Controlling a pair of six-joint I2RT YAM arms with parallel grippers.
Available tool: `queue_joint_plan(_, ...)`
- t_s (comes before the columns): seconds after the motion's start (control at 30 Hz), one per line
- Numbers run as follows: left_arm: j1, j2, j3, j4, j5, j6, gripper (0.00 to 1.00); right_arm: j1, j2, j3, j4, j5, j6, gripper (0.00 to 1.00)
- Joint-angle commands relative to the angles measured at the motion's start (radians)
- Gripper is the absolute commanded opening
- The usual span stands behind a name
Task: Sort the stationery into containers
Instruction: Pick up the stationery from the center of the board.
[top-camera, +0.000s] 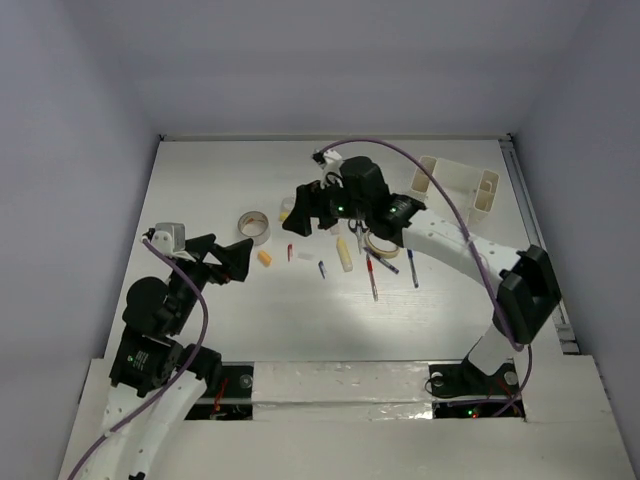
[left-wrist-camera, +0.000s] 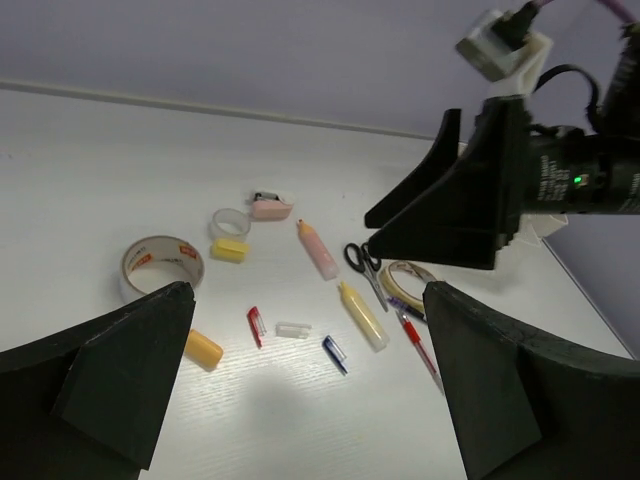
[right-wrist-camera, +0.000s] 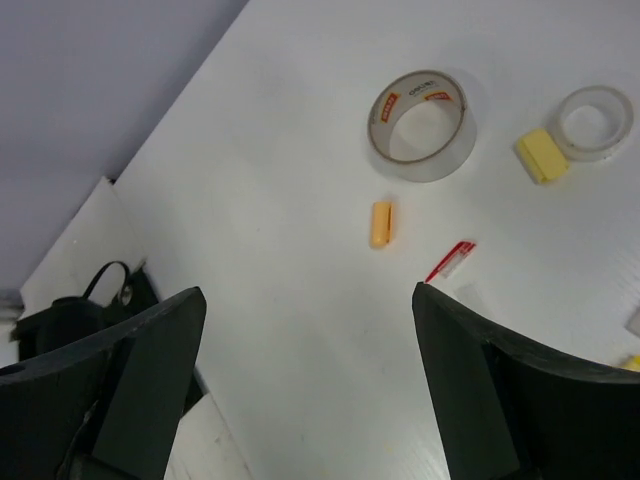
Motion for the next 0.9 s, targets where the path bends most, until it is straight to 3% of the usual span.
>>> queue_joint_plan(0.0, 0.022, -0.035, 0.029, 0.023, -0.026, 0.013, 0.99, 0.026, 0.104, 0.104, -0.028, 0.129, -0.027, 0.89)
queue_joint_plan(0.13, 0.032, -0.041, 0.027, 0.018, -0.032, 0.01, 0.99, 0.035, 0.241, 0.216, -0.04, 0.178, -0.018, 0.83)
queue_joint_plan(0.27, 0.032, -0.035, 0.021, 0.02, -0.033, 0.007, 0.99, 0.044, 0.382, 0.372, -0.094, 0.255, -0.021, 0.82)
queue_joint_plan(0.47, 0.032, -0.026, 0.019, 0.031, -0.012, 0.008, 0.99, 0.055, 0.497, 0.475, -0.141, 0.374, 0.013, 0.83)
queue_joint_plan(0.73, 0.032, -0.035, 0.016, 0.032, -0.021, 0.007, 0.99, 0.073, 0.638, 0.627, -0.172, 0.372, 0.054, 0.82)
queue_joint_plan(0.87, 0.032, -0.037, 0.013, 0.034, -0.024, 0.007, 0.99, 0.073, 0.73, 0.691, -0.184, 0.396, 0.086, 0.68)
